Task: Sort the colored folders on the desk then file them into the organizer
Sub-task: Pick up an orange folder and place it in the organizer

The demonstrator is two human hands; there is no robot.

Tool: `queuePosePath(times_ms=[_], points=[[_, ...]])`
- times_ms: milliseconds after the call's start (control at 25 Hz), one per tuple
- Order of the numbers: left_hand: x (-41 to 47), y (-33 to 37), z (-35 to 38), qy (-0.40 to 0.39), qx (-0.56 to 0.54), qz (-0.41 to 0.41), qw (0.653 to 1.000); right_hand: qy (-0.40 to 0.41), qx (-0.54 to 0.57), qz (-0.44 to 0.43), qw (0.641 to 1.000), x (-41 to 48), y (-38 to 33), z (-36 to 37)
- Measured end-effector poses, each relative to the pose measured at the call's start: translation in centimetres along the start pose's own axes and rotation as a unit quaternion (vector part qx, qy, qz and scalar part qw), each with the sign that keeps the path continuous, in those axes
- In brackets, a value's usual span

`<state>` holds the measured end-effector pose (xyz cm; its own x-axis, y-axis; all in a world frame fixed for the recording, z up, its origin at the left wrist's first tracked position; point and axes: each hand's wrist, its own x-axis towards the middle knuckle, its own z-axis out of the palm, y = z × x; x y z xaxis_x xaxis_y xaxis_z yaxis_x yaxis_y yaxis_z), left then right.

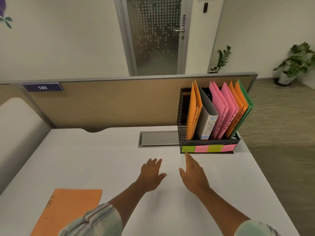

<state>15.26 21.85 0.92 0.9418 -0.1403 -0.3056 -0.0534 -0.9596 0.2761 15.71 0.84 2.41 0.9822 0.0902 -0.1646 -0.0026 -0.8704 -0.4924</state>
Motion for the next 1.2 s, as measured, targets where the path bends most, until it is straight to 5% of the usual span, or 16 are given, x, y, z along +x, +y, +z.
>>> queuePosePath(times_ms=[800,1200], points=[[-20.1,-23.9,7.9,-0.022,-0.006,-0.171,0.985,-0.151,-0.151,-0.198,0.957,-12.6,-15.4,22.2],[-26.4,-35.1,7.4,0.025,-0.064,-0.322,0.944,-0.308,-0.177,-0.309,0.882,-16.2,-23.8,28.3]])
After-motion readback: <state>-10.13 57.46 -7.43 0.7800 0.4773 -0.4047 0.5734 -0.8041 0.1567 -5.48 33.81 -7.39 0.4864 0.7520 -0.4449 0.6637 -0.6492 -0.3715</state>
